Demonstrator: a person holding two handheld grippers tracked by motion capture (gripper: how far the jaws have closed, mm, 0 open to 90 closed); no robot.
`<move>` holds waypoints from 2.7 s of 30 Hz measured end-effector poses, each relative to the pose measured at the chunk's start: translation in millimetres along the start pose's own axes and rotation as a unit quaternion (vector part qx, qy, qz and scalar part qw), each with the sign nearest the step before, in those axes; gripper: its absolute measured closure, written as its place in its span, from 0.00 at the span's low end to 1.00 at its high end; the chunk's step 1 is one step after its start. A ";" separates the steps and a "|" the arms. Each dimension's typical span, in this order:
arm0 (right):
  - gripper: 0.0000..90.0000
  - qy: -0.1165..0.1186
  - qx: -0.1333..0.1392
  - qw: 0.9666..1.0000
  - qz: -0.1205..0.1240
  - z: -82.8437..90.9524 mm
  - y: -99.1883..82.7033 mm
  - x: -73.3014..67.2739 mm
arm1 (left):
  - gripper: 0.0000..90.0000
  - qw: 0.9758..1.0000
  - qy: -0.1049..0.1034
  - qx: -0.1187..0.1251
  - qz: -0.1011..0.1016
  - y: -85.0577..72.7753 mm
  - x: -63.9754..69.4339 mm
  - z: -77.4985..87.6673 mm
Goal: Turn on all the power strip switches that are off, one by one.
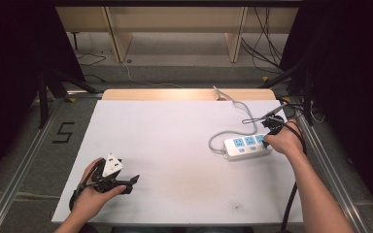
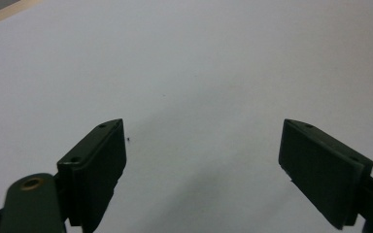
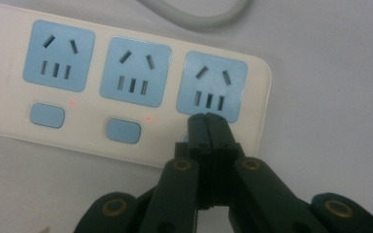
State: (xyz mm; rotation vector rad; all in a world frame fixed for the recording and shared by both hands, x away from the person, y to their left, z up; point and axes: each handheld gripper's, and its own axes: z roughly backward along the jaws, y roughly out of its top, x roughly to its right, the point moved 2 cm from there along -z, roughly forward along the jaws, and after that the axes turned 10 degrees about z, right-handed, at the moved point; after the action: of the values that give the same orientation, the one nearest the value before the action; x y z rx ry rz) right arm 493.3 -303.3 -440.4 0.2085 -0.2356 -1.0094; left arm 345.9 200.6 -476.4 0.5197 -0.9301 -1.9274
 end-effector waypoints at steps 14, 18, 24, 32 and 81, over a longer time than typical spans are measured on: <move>1.00 0.000 -0.005 1.000 -0.004 -1.2 0.6 0.0 | 0.19 1.000 0.000 0.000 -0.001 0.2 0.3 0.2; 1.00 0.000 -0.008 1.000 -0.005 -2.0 0.8 0.0 | 0.19 1.000 0.000 0.000 -0.001 0.2 0.1 0.3; 1.00 0.000 -0.009 1.000 -0.006 -2.7 1.1 -0.1 | 0.19 1.000 -0.001 0.001 -0.002 0.3 0.6 0.3; 1.00 0.000 -0.012 1.000 -0.008 -3.3 1.3 -0.2 | 0.19 1.000 0.000 0.001 -0.004 0.4 0.9 0.6; 1.00 -0.007 -0.021 1.000 -0.009 -4.7 3.0 -2.1 | 0.19 1.000 -0.001 -0.001 -0.005 0.5 1.5 0.2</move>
State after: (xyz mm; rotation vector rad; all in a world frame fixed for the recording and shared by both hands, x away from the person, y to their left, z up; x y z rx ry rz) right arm 496.0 -299.6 -444.2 0.1664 -0.2261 -1.0324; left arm 345.3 199.2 -475.9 0.5240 -0.9285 -1.9379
